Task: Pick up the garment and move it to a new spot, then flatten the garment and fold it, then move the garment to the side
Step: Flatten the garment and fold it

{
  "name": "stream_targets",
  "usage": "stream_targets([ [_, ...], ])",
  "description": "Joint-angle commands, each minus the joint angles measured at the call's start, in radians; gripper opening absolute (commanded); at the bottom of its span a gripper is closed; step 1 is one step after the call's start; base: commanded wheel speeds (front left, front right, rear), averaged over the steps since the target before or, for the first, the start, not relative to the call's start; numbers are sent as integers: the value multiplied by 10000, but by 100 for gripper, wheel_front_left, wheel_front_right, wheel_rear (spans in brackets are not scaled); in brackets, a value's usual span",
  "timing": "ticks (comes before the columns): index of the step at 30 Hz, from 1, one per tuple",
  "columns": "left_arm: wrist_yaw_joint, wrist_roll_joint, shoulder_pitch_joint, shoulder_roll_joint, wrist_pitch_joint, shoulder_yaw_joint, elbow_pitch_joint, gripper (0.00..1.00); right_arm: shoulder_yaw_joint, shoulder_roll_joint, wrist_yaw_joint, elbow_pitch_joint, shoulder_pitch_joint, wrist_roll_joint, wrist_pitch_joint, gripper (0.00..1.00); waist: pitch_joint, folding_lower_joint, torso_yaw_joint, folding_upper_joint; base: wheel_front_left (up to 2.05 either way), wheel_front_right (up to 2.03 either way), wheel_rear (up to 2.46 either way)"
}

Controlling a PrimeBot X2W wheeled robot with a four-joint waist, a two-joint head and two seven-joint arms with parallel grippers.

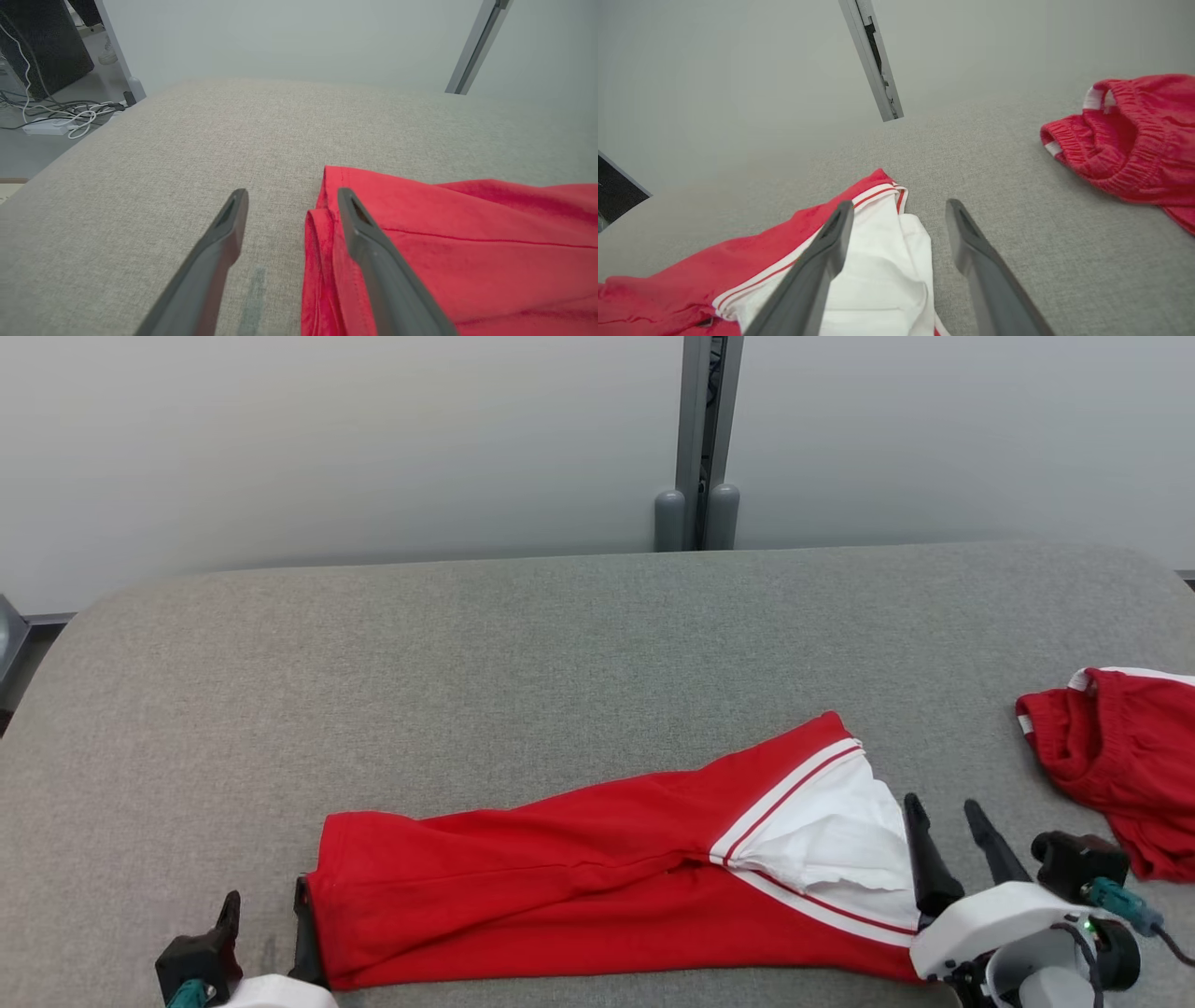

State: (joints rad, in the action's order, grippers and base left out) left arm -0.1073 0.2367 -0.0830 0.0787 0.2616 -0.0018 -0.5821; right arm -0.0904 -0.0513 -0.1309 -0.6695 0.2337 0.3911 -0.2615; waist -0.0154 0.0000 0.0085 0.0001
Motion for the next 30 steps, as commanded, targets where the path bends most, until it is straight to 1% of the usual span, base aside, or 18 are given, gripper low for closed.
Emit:
stream_targets([
  [1, -79, -151, 217, -23, 43, 106, 260, 100, 156, -50, 3, 234, 86, -108, -48, 100, -16, 0, 51, -1, 0, 0, 0],
  [5, 52, -467, 767, -136, 43, 260, 625, 100, 180, -21, 3, -124, 173, -219, -48, 100, -30, 0, 266, -1, 0, 0, 0],
  [7, 114, -561, 863, -163, 43, 274, 694, 100, 167, -37, 3, -600, 334, -298, -36, 100, -41, 0, 413, -1, 0, 0, 0],
  [8, 185, -666, 925, -195, 43, 260, 706, 100, 206, -32, 3, -1138, 501, -362, 6, 100, -60, 0, 577, -1, 0, 0, 0],
  [13, 287, -824, 850, -242, 43, 168, 720, 100, 279, -33, 3, -2447, 927, -476, 298, 100, -144, 0, 940, -1, 0, 0, 0],
  [18, 360, -848, 764, -257, 43, 74, 672, 100, 360, -33, 3, -3496, 1346, -508, 428, 100, -265, 0, 1148, -1, 0, 0, 0],
  [19, 360, -848, 764, -257, 43, 74, 672, 100, 360, -33, 3, -3496, 1346, -508, 428, 100, -265, 0, 1148, -1, 0, 0, 0],
  [20, 365, -764, 722, -257, 44, 12, 657, 100, 251, -13, 3, -3989, 1445, -394, 729, 100, -302, 0, 1203, -1, 0, 0, 0],
  [21, 365, -764, 722, -257, 44, 12, 657, 100, 251, -13, 3, -3989, 1445, -394, 729, 100, -302, 0, 1203, -1, 0, 0, 0],
  [22, 367, -733, 712, -258, 44, -31, 643, 100, 121, 1, 3, -4149, 1464, -135, 871, 100, -310, 0, 1230, -1, 0, 0, 0],
  [23, 356, -703, 718, -256, 44, -63, 628, 100, -87, 27, 3, -4251, 1445, 94, 1042, 96, -315, 0, 1255, -1, 0, 0, 0],
  [24, 354, -692, 718, -254, 44, -92, 616, 100, -325, 63, -1, -4300, 1420, 304, 1162, 41, -318, 0, 1277, -1, 0, 0, 0],
  [25, 348, -698, 707, -256, 44, -114, 611, 100, -498, 87, -9, -4260, 1418, 585, 1111, 0, -328, 0, 1290, -1, 0, 0, 0],
  [27, 339, -704, 671, -257, 44, -137, 662, 100, -696, 100, -9, -4199, 1444, 950, 865, 0, -342, 0, 1298, -1, 0, 0, 0],
  [30, 304, -726, 682, -257, 44, -141, 744, 100, -472, 5, 2, -4325, 1705, 1132, 366, 0, -323, 0, 1256, -1, 0, 0, 0],
])
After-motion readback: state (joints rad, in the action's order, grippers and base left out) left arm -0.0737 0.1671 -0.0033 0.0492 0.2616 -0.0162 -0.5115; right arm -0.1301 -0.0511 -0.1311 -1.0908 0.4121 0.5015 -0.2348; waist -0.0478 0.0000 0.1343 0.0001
